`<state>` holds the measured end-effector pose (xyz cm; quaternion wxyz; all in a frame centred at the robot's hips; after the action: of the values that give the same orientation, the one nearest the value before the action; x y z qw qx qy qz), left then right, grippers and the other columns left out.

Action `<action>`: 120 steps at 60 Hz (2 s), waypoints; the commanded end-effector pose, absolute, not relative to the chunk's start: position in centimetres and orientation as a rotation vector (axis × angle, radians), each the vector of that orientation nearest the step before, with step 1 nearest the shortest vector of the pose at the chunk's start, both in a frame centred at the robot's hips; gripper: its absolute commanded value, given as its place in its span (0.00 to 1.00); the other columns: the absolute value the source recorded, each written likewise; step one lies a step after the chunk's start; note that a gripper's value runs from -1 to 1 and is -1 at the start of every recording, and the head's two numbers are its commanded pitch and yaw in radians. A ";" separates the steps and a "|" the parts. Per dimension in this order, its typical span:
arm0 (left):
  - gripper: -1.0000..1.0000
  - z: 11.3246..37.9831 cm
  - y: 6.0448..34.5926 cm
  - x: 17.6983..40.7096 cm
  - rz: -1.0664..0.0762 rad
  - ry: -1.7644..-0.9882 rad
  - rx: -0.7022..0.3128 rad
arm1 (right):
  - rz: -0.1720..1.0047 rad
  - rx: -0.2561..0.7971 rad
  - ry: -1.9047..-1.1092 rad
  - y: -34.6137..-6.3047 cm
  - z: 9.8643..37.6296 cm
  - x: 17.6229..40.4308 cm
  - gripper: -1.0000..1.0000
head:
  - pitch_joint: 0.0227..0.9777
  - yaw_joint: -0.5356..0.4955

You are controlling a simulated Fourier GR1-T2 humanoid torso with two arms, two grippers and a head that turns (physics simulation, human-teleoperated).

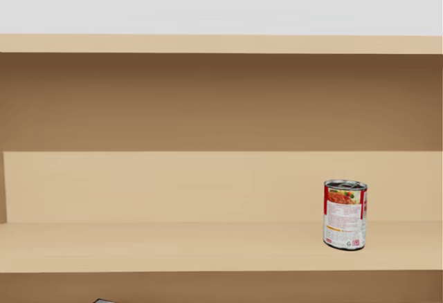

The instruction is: Look through the shelves, find the tuna can, and take it.

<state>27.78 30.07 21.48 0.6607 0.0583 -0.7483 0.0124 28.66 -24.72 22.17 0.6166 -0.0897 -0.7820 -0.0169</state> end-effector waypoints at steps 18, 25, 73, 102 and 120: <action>0.00 21.5 30.2 27.7 0.032 -1.701 0.133 | -0.029 -0.145 -1.757 -24.8 22.4 28.4 0.00 | 0.11 0.51; 0.00 21.5 30.3 27.7 0.035 -1.705 0.132 | -0.038 -0.154 -1.762 -24.8 22.4 28.5 0.00 | 0.18 0.51; 0.00 21.6 30.3 27.8 0.025 -1.704 0.126 | 0.007 -0.168 -1.749 -23.9 22.0 28.6 0.00 | 0.77 0.75; 0.00 25.6 27.5 22.9 -0.073 -1.622 -0.052 | -0.002 -0.169 -1.744 -24.1 21.9 28.7 0.00 | 0.76 0.73; 0.00 23.0 26.5 19.9 -0.227 -1.495 -0.208 | -0.006 -0.164 -1.742 -24.2 21.9 28.8 0.00 | 0.75 0.73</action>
<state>21.24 27.60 24.73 0.7069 -0.0744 -0.6994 -0.0745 28.79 -24.12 21.90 0.6406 -0.0730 -0.7644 -0.0014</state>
